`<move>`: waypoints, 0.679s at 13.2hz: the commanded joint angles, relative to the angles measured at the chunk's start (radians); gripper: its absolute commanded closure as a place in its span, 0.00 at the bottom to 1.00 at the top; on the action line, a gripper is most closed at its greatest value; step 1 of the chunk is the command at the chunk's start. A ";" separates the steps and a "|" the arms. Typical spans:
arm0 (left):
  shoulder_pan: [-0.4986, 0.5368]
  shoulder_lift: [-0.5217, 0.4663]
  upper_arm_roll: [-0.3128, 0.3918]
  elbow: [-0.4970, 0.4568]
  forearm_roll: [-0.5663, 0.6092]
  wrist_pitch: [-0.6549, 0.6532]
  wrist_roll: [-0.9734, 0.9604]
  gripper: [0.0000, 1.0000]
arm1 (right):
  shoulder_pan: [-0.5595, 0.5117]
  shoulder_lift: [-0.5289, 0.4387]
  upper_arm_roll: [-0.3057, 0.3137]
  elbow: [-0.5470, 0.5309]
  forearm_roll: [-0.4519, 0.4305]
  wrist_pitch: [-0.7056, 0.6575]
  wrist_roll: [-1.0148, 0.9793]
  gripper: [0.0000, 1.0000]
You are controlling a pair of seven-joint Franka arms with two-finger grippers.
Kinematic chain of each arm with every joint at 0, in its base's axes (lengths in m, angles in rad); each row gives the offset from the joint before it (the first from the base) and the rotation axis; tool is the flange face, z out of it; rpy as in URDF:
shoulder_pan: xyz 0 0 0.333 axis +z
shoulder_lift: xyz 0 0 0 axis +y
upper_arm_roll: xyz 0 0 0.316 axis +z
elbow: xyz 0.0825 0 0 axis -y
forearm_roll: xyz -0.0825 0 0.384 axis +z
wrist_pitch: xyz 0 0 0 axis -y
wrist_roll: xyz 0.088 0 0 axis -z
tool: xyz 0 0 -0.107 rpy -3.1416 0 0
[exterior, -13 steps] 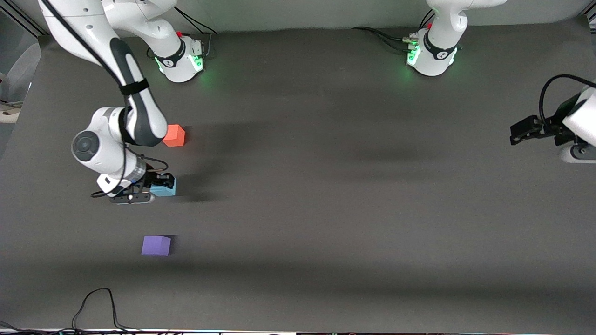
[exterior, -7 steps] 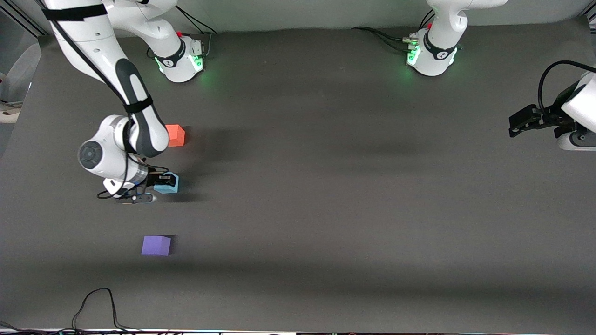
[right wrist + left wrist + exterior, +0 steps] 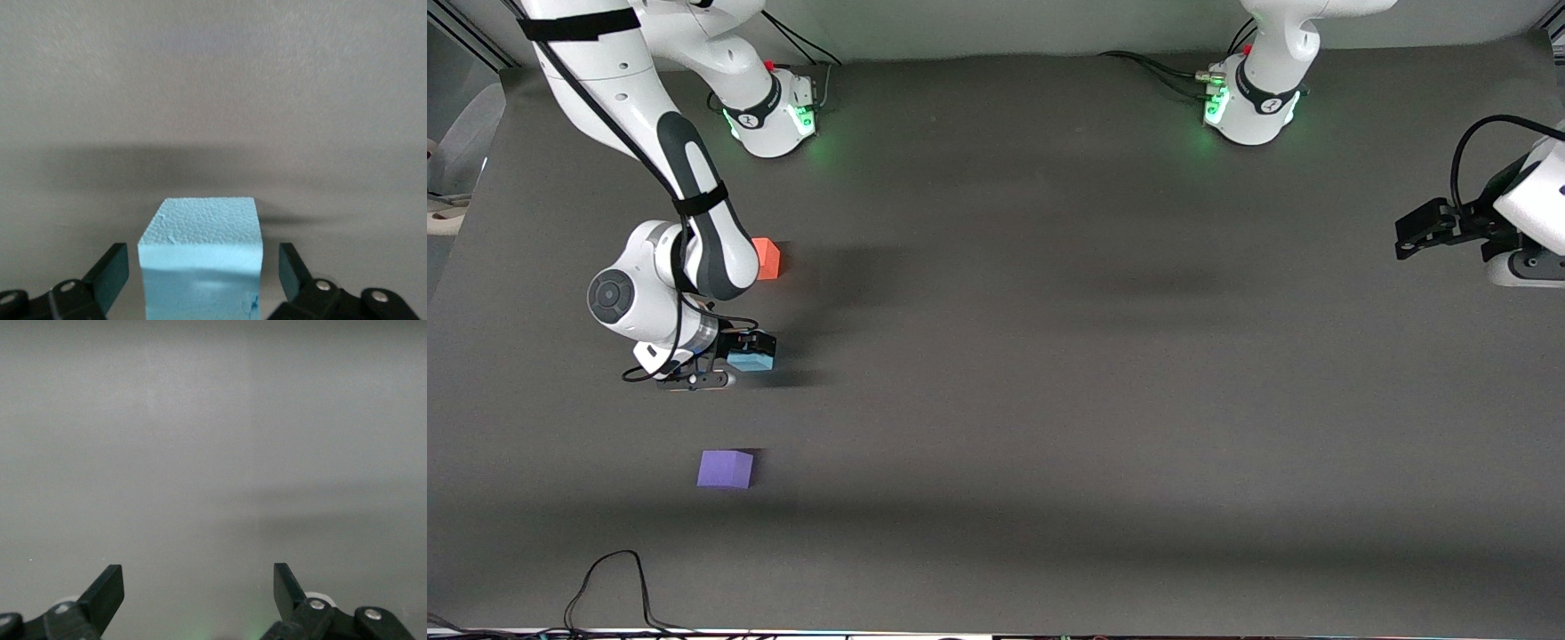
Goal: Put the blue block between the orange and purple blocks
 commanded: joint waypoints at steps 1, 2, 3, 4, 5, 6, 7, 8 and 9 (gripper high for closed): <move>-0.022 0.007 0.017 0.009 -0.005 -0.016 0.015 0.00 | 0.010 -0.096 -0.019 0.003 0.023 -0.038 -0.012 0.00; -0.022 0.007 0.015 0.008 -0.005 -0.016 0.015 0.00 | 0.013 -0.130 -0.039 0.020 0.011 -0.099 -0.020 0.00; -0.022 0.007 0.015 0.008 -0.014 -0.017 0.016 0.00 | 0.013 -0.165 -0.065 0.046 0.005 -0.148 -0.032 0.00; -0.019 0.007 0.017 0.008 -0.033 -0.017 0.016 0.00 | 0.013 -0.193 -0.088 0.078 -0.015 -0.187 -0.049 0.00; -0.019 0.007 0.017 0.008 -0.034 -0.019 0.018 0.00 | 0.014 -0.214 -0.097 0.112 -0.036 -0.237 -0.051 0.00; -0.016 0.007 0.017 0.008 -0.036 -0.023 0.027 0.00 | 0.013 -0.234 -0.105 0.173 -0.044 -0.312 -0.049 0.00; -0.016 0.007 0.017 0.008 -0.036 -0.026 0.034 0.00 | 0.013 -0.243 -0.125 0.228 -0.046 -0.387 -0.048 0.00; -0.017 0.007 0.017 0.006 -0.034 -0.028 0.036 0.00 | 0.013 -0.254 -0.143 0.302 -0.047 -0.481 -0.049 0.00; -0.016 0.007 0.017 0.008 -0.034 -0.034 0.036 0.00 | 0.013 -0.259 -0.159 0.385 -0.072 -0.582 -0.048 0.00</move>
